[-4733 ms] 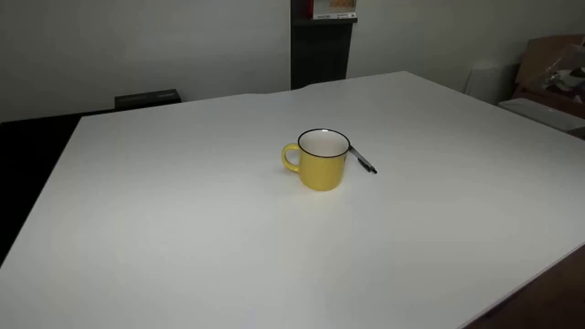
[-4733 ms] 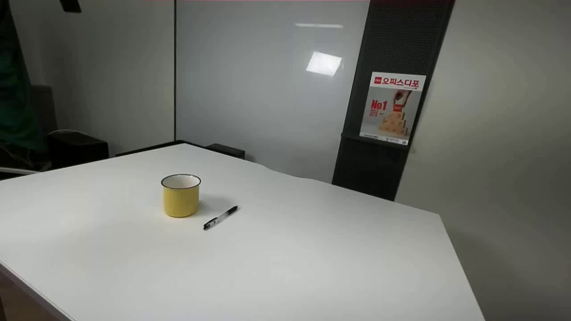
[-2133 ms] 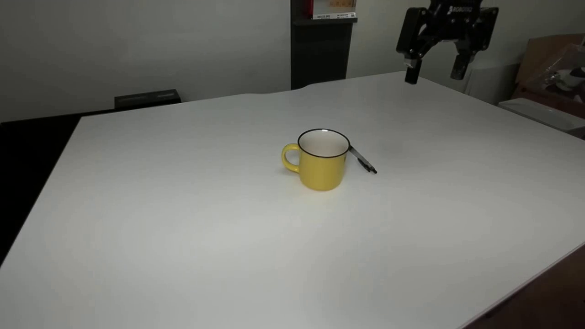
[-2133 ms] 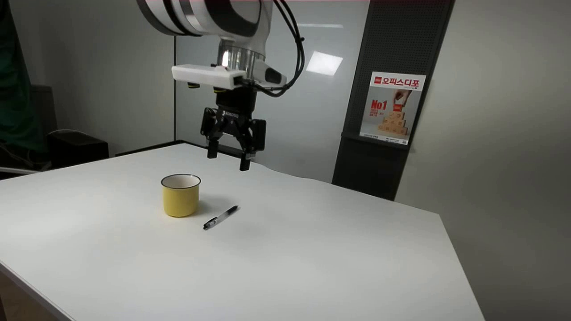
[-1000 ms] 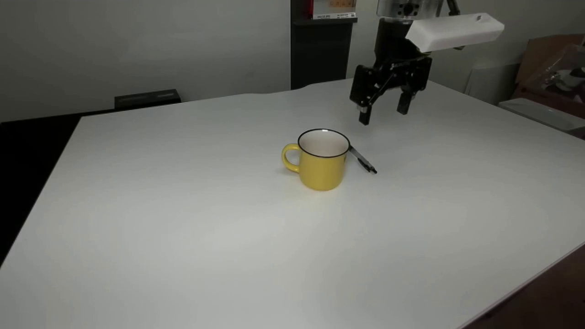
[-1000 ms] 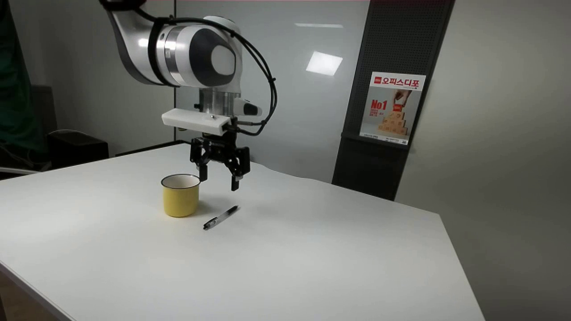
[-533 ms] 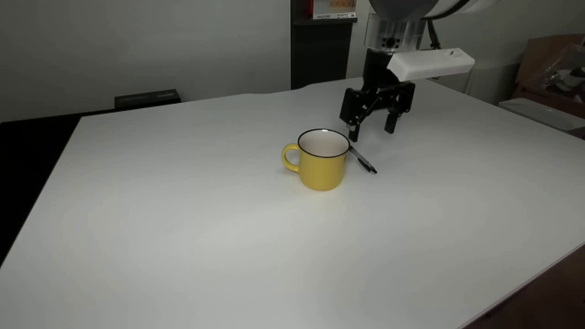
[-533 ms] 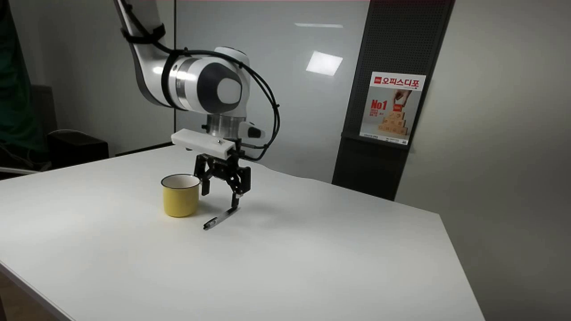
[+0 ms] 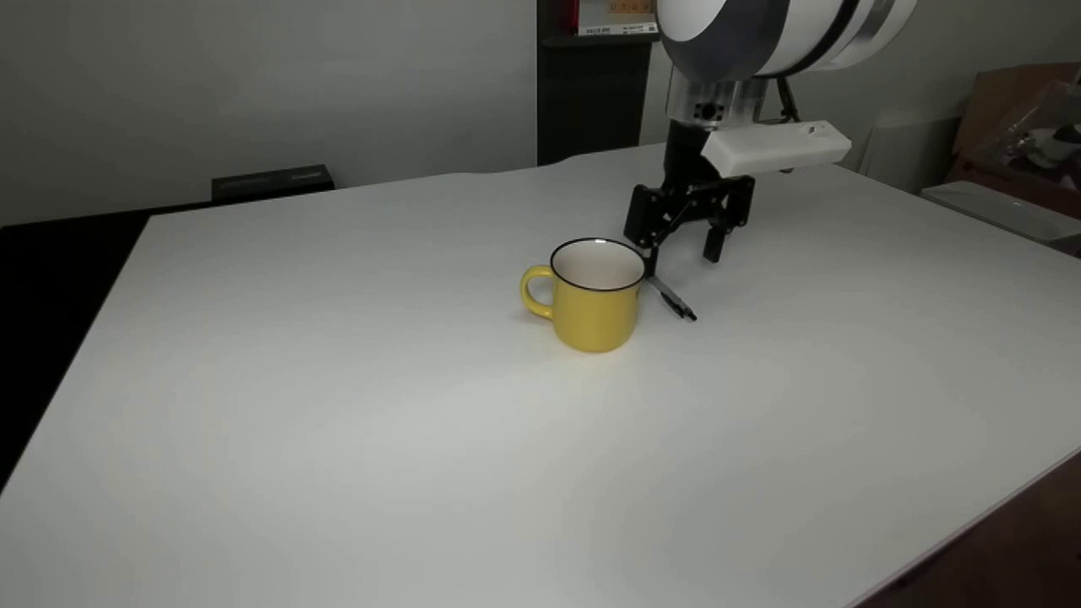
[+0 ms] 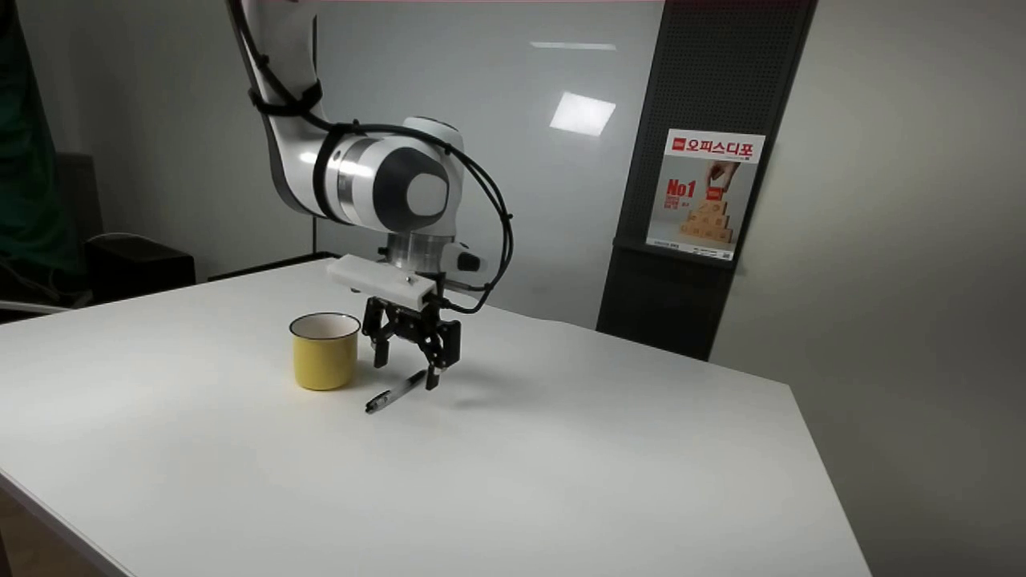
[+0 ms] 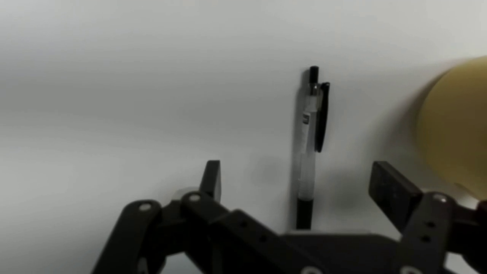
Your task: Get the pen from the table and put it inside the cup
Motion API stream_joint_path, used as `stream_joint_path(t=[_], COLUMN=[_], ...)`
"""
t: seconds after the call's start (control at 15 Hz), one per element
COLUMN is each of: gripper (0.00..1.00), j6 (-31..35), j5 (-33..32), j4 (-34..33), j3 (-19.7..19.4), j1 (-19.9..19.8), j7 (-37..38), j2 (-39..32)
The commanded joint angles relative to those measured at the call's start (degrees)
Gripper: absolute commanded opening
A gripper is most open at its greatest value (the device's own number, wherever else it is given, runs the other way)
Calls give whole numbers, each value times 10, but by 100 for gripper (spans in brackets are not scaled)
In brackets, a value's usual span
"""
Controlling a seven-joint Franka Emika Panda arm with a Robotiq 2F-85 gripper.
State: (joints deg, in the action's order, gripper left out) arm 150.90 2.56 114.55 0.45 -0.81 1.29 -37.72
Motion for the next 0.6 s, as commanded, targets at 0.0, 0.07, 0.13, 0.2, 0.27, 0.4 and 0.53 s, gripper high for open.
stream_joint_path(t=[0.0,0.07,0.13,0.2,0.27,0.4,0.53], gripper=[100,100,100,100,88,67,51], j6=[-21,-23,-26,-28,-30,-31,-31], j5=[4,5,4,3,2,1,0], j4=[-39,-45,-50,-56,-61,-69,-75], j3=[4,5,5,4,3,2,1], j1=[-4,-4,-4,-3,-2,-1,0], j7=[-4,-5,-5,-5,-5,-5,-4], j2=[-25,-30,-35,-39,-43,-49,-53])
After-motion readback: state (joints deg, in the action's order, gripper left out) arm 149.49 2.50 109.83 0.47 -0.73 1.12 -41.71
